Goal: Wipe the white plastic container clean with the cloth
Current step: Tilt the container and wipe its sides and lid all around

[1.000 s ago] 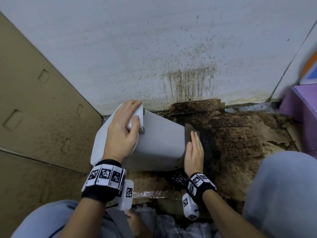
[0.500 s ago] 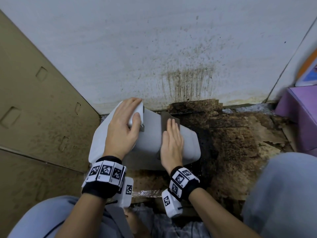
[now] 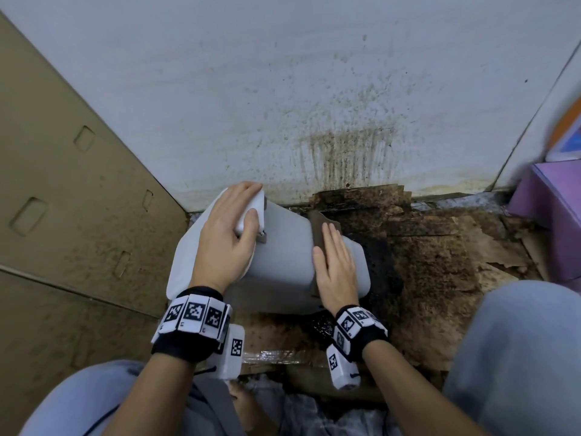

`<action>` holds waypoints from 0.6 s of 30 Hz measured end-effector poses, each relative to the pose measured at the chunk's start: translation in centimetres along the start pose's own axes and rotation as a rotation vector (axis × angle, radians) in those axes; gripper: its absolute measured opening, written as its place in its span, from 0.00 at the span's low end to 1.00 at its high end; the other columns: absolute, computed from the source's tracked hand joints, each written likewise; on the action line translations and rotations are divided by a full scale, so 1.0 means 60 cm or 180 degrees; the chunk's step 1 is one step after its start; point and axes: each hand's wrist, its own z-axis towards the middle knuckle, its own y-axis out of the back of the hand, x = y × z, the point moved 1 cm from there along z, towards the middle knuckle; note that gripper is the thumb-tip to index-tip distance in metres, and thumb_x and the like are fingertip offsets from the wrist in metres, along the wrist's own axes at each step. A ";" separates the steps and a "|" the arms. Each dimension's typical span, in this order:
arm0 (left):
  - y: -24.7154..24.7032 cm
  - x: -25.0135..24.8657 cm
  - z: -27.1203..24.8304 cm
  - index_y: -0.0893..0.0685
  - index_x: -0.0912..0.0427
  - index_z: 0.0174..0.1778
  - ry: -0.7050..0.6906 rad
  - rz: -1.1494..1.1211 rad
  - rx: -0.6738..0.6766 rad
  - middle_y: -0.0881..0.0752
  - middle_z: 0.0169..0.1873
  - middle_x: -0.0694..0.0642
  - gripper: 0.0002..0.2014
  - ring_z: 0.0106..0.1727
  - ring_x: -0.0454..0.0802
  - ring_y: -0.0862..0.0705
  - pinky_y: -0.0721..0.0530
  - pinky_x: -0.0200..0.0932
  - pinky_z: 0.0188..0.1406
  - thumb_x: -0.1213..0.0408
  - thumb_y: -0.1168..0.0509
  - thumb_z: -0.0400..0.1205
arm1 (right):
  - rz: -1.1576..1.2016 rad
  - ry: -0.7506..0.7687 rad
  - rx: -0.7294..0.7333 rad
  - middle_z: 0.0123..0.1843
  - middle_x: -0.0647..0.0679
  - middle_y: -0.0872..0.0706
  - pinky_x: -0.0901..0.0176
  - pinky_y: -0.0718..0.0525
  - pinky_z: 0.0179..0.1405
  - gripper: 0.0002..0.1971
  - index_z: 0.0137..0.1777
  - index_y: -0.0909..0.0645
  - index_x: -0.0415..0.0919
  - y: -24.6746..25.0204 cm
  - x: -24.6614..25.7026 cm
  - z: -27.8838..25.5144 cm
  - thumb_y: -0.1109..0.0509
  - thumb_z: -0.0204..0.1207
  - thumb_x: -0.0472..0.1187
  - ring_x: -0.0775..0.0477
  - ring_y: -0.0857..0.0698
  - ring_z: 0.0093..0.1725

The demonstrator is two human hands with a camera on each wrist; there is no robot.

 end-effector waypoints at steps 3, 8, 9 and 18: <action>-0.001 0.000 -0.002 0.19 0.56 0.79 0.0014 -0.0016 0.0019 0.20 0.78 0.50 0.20 0.84 0.46 0.27 0.28 0.56 0.82 0.59 0.44 0.92 | 0.0152 -0.0565 0.0033 0.91 0.55 0.49 0.50 0.52 0.89 0.32 0.90 0.48 0.53 0.014 -0.057 -0.008 0.53 0.88 0.63 0.54 0.51 0.89; -0.003 -0.001 0.001 0.19 0.55 0.79 0.0040 -0.0006 0.0014 0.20 0.79 0.50 0.20 0.84 0.46 0.28 0.29 0.56 0.83 0.59 0.44 0.92 | 0.0596 -0.1030 0.0112 0.91 0.54 0.50 0.55 0.55 0.88 0.28 0.90 0.47 0.51 0.032 -0.080 -0.012 0.48 0.92 0.52 0.55 0.52 0.89; -0.004 -0.001 0.002 0.19 0.55 0.79 0.0035 -0.0003 0.0022 0.20 0.79 0.50 0.20 0.84 0.45 0.28 0.29 0.56 0.83 0.59 0.44 0.92 | 0.0632 -0.1052 0.0089 0.91 0.54 0.49 0.55 0.55 0.88 0.27 0.90 0.46 0.51 0.032 -0.078 -0.011 0.48 0.92 0.51 0.55 0.52 0.89; -0.008 -0.001 0.001 0.20 0.54 0.80 0.0076 0.0032 0.0029 0.21 0.80 0.49 0.21 0.85 0.46 0.29 0.29 0.56 0.83 0.57 0.44 0.92 | 0.0810 -0.1218 -0.0479 0.87 0.47 0.34 0.52 0.42 0.86 0.23 0.86 0.34 0.44 0.028 -0.037 -0.009 0.47 0.92 0.43 0.45 0.38 0.87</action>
